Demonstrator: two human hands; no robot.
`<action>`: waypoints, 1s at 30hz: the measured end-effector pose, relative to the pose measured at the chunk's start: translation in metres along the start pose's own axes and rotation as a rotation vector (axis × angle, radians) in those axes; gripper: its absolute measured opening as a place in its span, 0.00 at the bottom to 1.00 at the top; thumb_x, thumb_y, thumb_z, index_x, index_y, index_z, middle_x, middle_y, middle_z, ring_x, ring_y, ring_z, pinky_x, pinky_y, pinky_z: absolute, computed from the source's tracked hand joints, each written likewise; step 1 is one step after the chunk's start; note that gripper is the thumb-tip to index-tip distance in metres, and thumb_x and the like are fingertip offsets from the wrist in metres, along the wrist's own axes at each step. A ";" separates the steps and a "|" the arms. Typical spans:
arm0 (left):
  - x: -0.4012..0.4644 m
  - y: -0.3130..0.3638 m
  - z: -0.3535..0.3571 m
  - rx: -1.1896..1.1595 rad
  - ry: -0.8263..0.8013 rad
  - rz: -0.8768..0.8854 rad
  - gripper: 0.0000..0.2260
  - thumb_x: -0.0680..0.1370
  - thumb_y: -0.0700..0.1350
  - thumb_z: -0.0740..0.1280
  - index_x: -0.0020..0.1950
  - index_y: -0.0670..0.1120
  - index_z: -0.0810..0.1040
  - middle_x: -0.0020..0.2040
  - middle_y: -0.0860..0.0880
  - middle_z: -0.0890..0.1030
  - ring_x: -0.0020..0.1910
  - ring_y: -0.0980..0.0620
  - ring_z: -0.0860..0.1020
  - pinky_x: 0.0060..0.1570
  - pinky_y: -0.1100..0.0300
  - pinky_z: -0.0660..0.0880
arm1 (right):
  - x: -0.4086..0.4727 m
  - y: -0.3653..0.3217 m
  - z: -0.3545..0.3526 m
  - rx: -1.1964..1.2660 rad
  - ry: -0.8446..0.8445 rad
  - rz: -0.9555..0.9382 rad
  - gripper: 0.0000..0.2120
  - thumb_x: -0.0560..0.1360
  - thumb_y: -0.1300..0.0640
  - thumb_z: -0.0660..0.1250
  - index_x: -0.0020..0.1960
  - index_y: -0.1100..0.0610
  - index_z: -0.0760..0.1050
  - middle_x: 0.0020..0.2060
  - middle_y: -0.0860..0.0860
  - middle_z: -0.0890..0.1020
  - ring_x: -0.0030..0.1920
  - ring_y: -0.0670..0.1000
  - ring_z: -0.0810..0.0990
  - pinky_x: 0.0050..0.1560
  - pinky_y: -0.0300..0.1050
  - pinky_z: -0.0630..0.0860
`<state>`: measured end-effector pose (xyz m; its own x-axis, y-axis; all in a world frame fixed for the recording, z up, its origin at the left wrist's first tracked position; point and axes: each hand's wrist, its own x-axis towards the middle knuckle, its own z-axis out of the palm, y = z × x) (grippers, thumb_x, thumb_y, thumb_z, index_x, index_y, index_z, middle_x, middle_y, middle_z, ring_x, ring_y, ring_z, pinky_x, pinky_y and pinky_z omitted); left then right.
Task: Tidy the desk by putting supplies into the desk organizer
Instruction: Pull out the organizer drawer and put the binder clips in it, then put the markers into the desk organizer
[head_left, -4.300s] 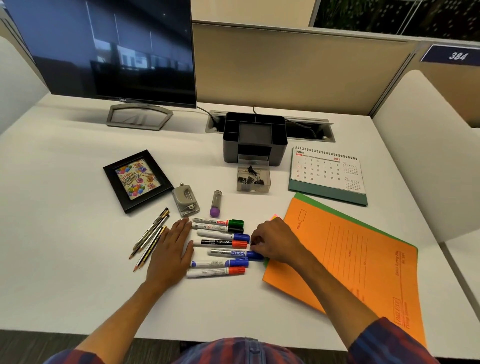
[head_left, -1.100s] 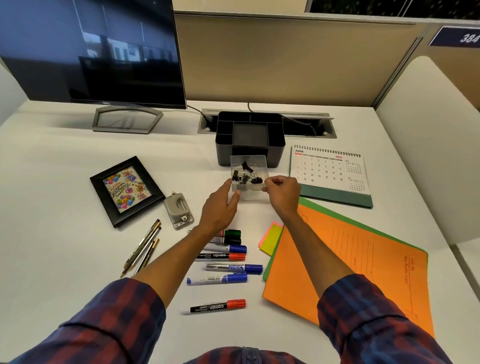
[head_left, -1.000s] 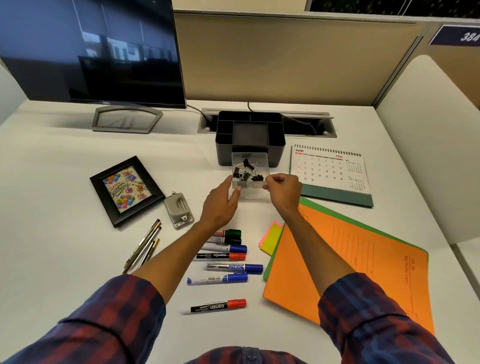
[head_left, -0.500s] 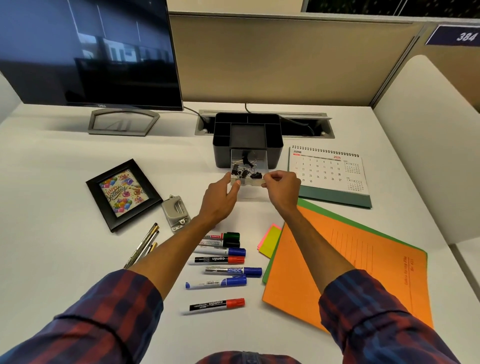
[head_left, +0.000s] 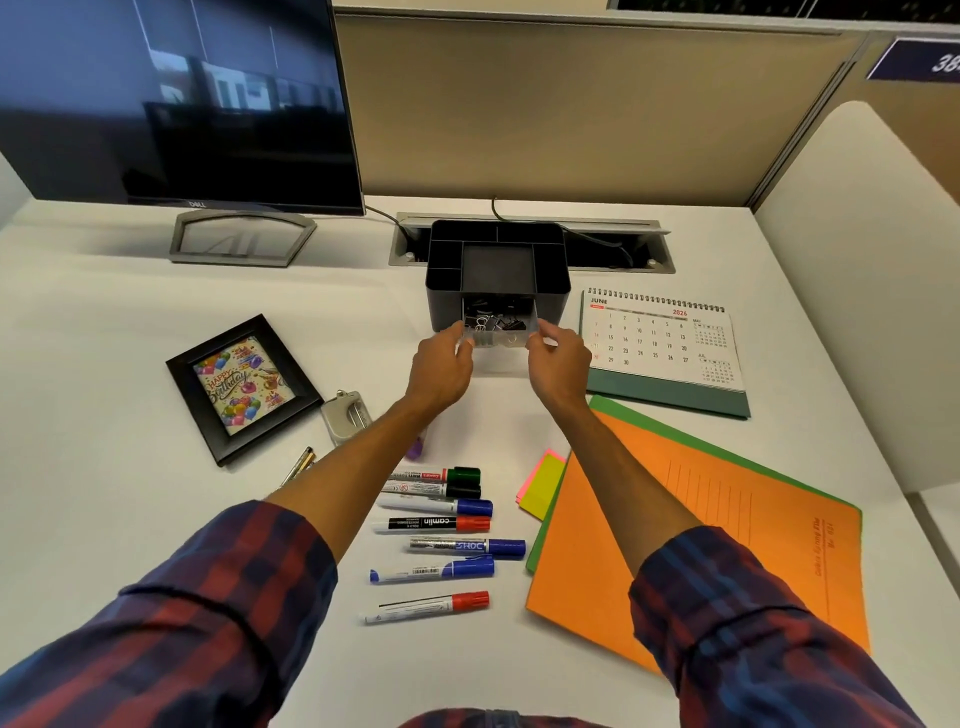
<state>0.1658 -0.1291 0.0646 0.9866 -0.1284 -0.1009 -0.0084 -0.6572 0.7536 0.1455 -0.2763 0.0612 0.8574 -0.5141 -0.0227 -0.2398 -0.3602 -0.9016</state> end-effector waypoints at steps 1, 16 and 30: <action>0.004 0.000 -0.001 -0.019 0.022 -0.001 0.19 0.84 0.46 0.57 0.73 0.40 0.68 0.71 0.41 0.72 0.68 0.42 0.71 0.67 0.51 0.67 | 0.002 0.001 0.002 -0.013 -0.009 0.000 0.15 0.80 0.60 0.63 0.65 0.62 0.76 0.61 0.57 0.78 0.55 0.55 0.80 0.54 0.42 0.76; 0.047 0.016 -0.006 -0.443 0.234 -0.286 0.02 0.76 0.39 0.69 0.47 0.44 0.82 0.46 0.44 0.84 0.47 0.47 0.82 0.53 0.53 0.80 | 0.015 -0.008 0.012 0.118 -0.101 0.038 0.21 0.79 0.62 0.64 0.72 0.62 0.67 0.65 0.56 0.77 0.65 0.53 0.75 0.65 0.41 0.69; 0.027 0.008 -0.008 -0.407 0.191 -0.168 0.11 0.79 0.43 0.67 0.60 0.42 0.80 0.56 0.44 0.82 0.53 0.50 0.79 0.58 0.58 0.75 | 0.004 0.006 0.010 0.119 -0.230 -0.098 0.14 0.77 0.62 0.66 0.62 0.60 0.73 0.55 0.54 0.81 0.53 0.48 0.78 0.52 0.35 0.75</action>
<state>0.1938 -0.1318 0.0732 0.9815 0.1188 -0.1503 0.1804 -0.3084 0.9340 0.1521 -0.2731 0.0519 0.9579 -0.2867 -0.0184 -0.1075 -0.2985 -0.9483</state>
